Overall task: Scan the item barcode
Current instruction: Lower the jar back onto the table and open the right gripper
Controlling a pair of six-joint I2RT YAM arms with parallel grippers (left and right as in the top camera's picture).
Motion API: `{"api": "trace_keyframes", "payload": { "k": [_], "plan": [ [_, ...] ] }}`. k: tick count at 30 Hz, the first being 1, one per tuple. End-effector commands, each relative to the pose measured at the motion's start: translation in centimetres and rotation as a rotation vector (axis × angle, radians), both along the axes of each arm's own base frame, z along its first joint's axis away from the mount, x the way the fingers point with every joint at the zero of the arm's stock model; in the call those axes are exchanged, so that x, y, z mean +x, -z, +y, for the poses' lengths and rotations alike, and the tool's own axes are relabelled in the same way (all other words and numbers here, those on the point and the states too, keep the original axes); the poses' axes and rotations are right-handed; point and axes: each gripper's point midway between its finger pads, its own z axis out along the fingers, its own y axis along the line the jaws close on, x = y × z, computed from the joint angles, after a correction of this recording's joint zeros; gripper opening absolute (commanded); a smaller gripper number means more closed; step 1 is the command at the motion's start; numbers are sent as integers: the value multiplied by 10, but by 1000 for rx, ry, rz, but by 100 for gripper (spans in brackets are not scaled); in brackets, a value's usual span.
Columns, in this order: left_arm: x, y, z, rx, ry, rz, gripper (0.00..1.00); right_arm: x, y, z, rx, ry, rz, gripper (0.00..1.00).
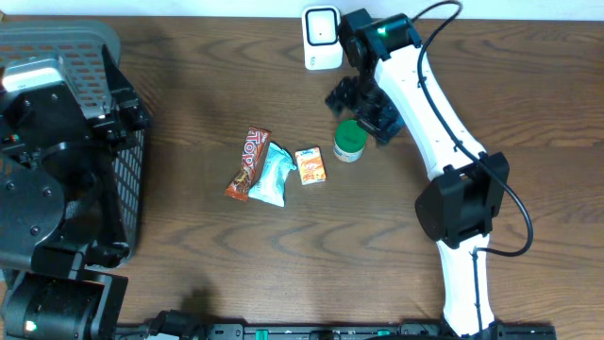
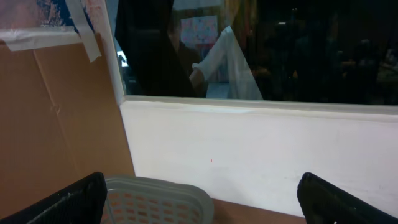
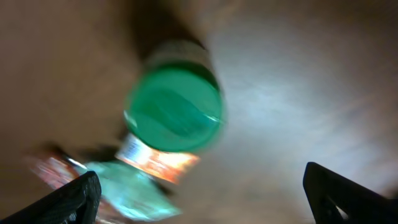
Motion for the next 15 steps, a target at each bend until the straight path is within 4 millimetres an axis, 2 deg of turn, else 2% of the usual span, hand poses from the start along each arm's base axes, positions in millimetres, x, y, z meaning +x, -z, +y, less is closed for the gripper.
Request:
{"api": "trace_keyframes", "payload": {
  "k": [1, 7, 11, 15],
  "plan": [
    [-1, 1, 3, 5, -17, 2, 98, 11, 0, -2, -6, 280, -42, 99],
    [-1, 1, 3, 5, -17, 2, 98, 12, 13, -5, -27, 349, -38, 99],
    [-1, 1, 3, 5, -17, 2, 98, 6, 30, -4, -45, 357, -11, 99],
    [-1, 1, 3, 5, -17, 2, 98, 10, 52, -3, -41, 356, -17, 99]
  ]
}}
